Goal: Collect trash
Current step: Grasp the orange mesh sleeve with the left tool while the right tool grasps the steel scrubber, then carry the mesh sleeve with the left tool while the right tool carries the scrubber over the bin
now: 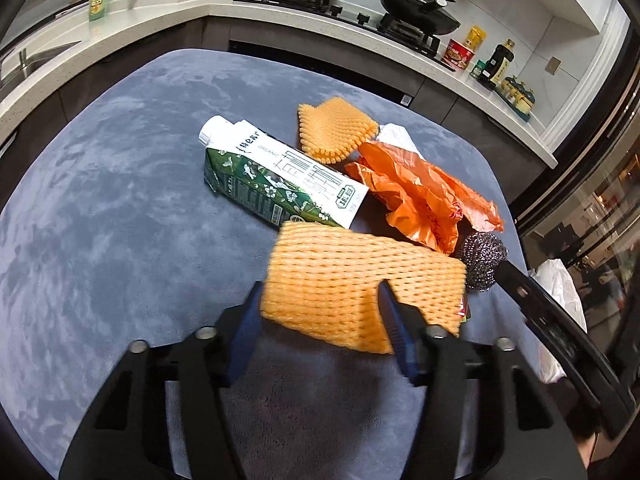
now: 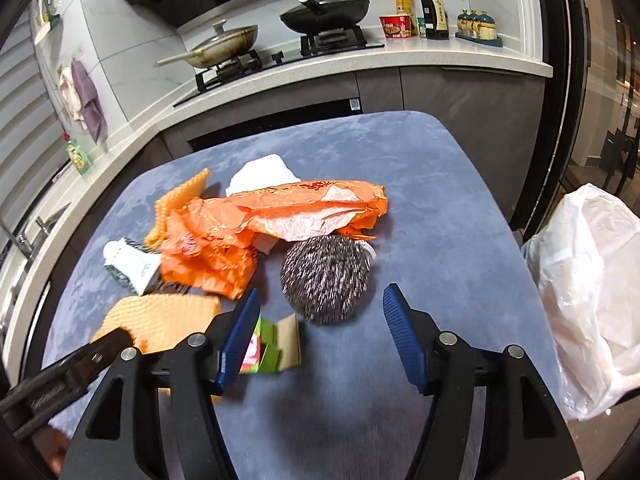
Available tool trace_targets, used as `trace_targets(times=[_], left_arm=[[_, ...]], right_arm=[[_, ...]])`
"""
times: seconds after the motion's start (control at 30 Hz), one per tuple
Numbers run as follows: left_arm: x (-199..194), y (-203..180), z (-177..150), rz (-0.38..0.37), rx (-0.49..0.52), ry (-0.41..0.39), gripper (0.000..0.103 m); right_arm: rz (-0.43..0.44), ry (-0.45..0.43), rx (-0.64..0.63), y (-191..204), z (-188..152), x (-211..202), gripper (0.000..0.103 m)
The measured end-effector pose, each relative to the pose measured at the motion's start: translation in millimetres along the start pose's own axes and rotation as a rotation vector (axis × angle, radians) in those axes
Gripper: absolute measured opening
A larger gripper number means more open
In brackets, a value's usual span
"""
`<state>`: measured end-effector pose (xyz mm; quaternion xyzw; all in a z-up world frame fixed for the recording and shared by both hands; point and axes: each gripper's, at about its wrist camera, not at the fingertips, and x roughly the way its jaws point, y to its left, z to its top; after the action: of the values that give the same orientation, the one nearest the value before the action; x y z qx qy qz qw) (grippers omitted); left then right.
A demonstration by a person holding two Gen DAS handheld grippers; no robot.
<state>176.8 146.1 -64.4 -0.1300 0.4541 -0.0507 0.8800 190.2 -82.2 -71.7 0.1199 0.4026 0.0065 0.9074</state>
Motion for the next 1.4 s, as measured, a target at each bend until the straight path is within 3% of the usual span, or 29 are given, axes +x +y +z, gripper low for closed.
trace_targets(times=[0.1, 0.3, 0.37, 0.87, 1.07, 1.4], left_arm=[[1, 2, 1, -0.007, 0.001, 0.013, 0.024], [-6, -1, 4, -0.002, 0.031, -0.016, 0.013], [-7, -2, 5, -0.003, 0.037, -0.019, 0.013], [-42, -49, 3, -0.045, 0.126, -0.09, 0.01], [-61, -95, 1, -0.093, 0.201, -0.134, 0.009], [-71, -182, -9, -0.182, 0.329, -0.169, 0.009]], right_arm=[[-0.01, 0.019, 0.003, 0, 4, 16, 0.064], [-0.014, 0.049, 0.01, -2, 4, 39, 0.064], [-0.007, 0.055, 0.014, -2, 2, 41, 0.055], [0.016, -0.047, 0.077, -40, -1, -23, 0.053], [-0.009, -0.121, 0.123, -76, 3, -65, 0.053], [-0.096, -0.191, 0.264, -170, -8, -117, 0.053]])
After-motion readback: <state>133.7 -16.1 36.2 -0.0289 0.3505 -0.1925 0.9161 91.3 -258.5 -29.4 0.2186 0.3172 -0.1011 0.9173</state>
